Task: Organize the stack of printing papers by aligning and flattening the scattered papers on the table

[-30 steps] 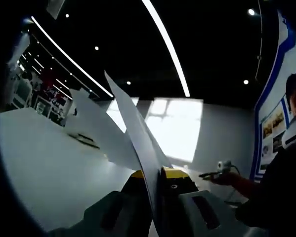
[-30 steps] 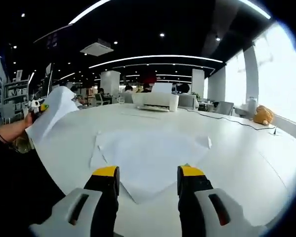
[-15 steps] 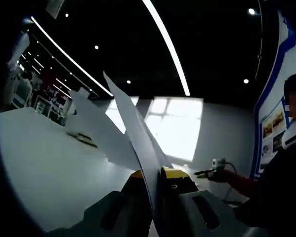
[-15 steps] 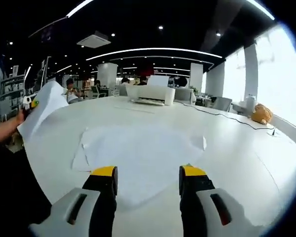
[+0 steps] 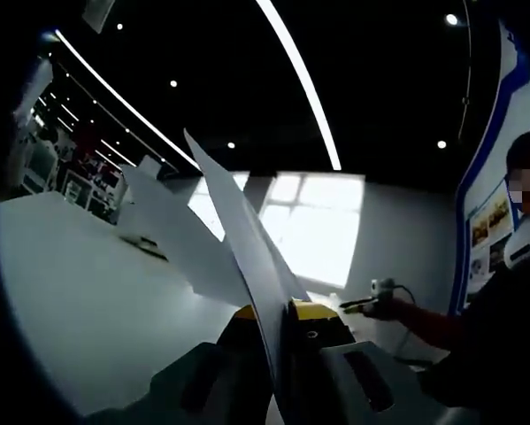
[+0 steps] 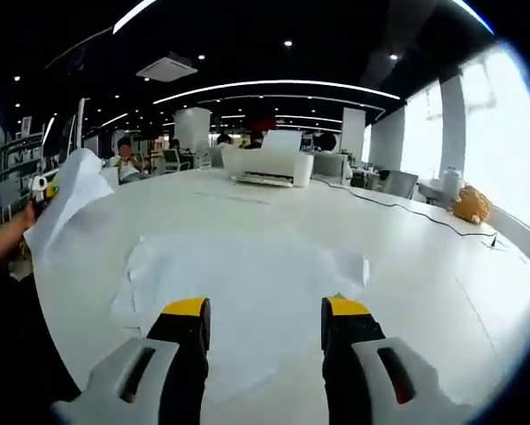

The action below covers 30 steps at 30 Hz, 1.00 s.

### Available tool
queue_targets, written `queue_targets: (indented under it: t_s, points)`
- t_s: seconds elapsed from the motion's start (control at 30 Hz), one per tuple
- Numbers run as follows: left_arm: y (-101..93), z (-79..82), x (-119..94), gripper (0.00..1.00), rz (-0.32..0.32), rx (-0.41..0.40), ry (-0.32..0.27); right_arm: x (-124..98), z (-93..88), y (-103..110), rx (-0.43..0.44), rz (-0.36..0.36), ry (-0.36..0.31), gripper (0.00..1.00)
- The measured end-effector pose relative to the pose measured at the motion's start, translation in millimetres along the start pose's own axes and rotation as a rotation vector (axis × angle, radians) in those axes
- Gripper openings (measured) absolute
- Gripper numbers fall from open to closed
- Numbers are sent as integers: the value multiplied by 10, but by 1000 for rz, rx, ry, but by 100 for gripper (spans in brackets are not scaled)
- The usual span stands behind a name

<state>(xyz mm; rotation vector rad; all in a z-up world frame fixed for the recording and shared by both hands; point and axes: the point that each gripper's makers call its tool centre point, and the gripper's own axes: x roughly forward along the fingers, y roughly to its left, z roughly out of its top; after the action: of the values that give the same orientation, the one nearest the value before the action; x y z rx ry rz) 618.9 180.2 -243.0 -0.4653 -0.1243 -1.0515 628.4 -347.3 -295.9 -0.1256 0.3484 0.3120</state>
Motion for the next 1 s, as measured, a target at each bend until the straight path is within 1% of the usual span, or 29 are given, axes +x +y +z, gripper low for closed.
queue_targets:
  t_s: [0.13, 0.23, 0.3, 0.63, 0.87, 1.0]
  points:
    - [7, 1, -2, 8, -1, 0, 0, 69, 78, -39, -12, -8, 6, 46]
    - [7, 0, -3, 8, -1, 0, 1, 139, 85, -90, -14, -17, 23, 47]
    - [3, -1, -3, 8, -1, 1, 1, 158, 90, -48, -15, -21, 34, 47]
    - [0, -7, 0, 8, 1, 2, 2, 335, 130, -113, -24, -49, 68, 48]
    - [9, -9, 0, 8, 3, 1, 4, 443, 74, -209, -4, -78, 90, 49]
    - [5, -14, 2, 8, 4, 3, 6, 486, 12, -245, 1, -92, 109, 49]
